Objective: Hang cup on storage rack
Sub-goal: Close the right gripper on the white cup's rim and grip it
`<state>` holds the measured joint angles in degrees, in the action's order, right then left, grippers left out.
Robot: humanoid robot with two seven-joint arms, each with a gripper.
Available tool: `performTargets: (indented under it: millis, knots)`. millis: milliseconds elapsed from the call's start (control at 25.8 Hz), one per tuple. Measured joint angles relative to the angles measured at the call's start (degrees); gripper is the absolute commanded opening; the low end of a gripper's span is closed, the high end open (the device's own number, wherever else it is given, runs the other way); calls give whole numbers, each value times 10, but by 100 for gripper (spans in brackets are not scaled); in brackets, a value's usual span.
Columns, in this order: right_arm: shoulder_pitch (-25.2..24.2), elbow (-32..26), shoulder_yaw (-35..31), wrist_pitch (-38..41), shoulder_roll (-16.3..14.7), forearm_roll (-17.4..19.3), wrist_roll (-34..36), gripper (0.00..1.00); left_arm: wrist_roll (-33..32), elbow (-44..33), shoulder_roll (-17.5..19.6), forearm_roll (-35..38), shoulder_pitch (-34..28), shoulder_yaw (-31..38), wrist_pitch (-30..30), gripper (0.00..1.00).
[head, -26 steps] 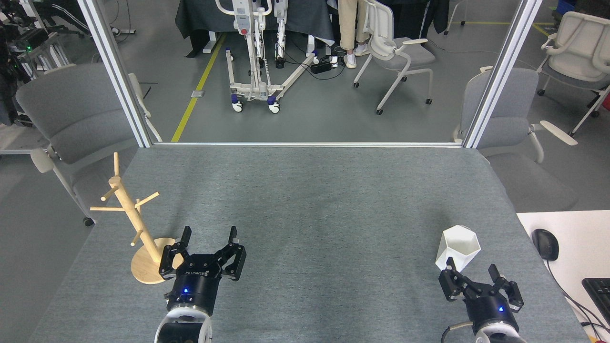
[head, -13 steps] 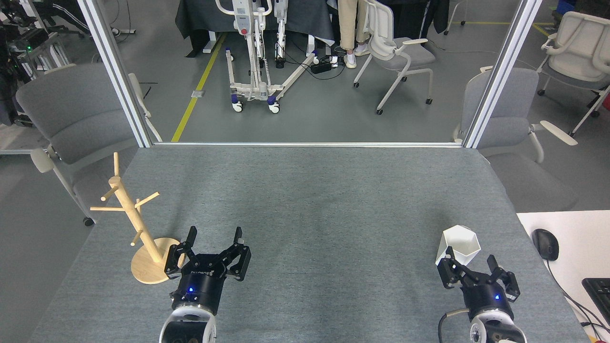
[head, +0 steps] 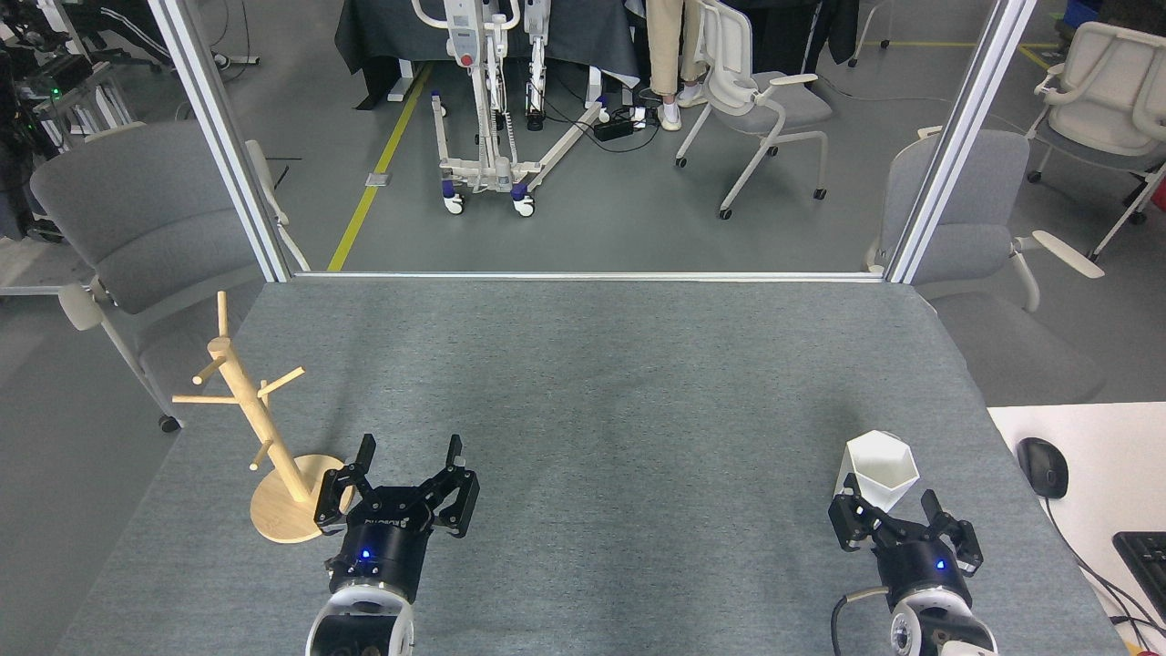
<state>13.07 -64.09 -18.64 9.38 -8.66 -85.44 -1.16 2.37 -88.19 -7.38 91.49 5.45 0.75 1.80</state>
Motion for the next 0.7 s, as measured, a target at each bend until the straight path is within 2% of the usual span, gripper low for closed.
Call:
performTargets:
  millis: [697]
  knots:
    - [23,40,4,4,-15,1,-1,100,0,3,1,0,-1,0,0,99]
